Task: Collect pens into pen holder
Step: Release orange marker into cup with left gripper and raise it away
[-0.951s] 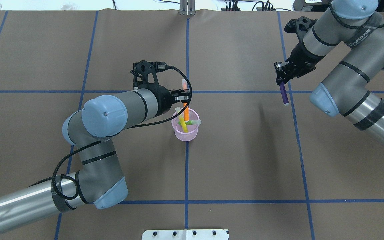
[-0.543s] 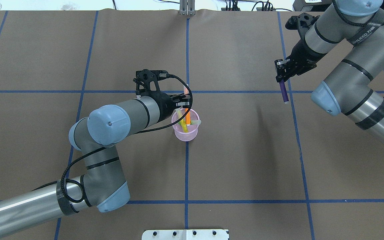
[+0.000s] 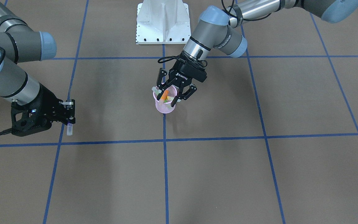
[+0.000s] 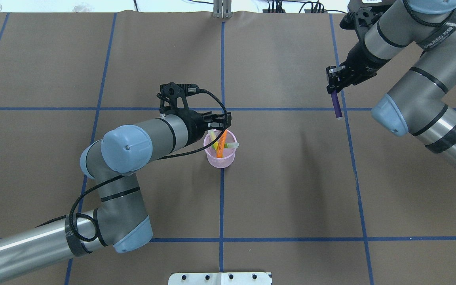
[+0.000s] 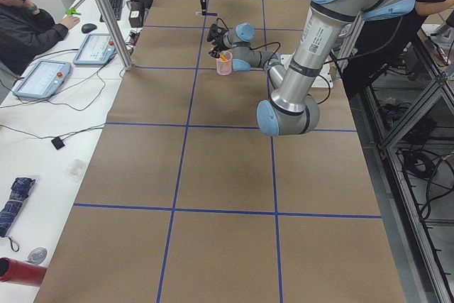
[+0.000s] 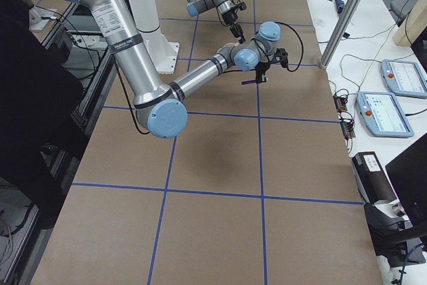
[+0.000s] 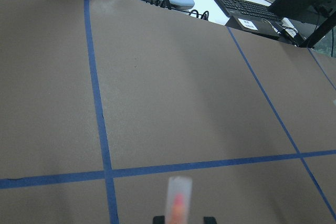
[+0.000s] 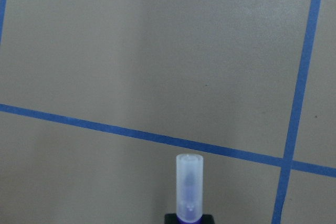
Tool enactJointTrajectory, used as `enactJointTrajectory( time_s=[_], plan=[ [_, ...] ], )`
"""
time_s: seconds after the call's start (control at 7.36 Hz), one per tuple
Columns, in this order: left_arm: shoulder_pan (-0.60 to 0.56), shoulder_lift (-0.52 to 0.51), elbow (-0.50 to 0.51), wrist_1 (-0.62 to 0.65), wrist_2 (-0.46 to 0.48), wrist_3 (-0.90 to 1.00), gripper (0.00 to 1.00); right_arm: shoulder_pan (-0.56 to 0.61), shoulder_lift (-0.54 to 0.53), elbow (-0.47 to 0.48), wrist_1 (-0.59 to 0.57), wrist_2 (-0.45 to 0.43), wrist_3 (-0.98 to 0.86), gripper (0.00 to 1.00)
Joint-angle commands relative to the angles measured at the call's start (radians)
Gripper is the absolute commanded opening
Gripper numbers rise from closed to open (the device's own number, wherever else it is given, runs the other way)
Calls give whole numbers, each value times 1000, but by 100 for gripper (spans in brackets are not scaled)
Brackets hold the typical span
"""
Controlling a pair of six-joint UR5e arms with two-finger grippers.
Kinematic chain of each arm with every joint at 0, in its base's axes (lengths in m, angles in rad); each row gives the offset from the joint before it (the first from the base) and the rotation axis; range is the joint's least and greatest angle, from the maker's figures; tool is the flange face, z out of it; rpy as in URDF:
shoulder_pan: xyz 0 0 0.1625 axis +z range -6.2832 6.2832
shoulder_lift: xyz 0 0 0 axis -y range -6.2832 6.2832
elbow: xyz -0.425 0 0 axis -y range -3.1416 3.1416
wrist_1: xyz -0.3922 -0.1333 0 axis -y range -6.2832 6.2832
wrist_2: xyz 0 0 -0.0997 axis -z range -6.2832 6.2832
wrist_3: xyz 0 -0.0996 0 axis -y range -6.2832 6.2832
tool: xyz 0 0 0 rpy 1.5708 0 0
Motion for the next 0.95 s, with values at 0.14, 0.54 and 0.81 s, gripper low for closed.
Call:
enactJointTrajectory(
  time_s=[0.14,0.54,0.81],
  plan=[
    [-7,0,-62,33,-43,1,90,16,8,43,5,-5,2,0],
    [-215,-8,-166,343,-376,2,90,28,51,129,50,-37,12,0],
    [-400,-5,-153,493,-636,141,90,25,56,132,202,-99,14,0]
  ],
)
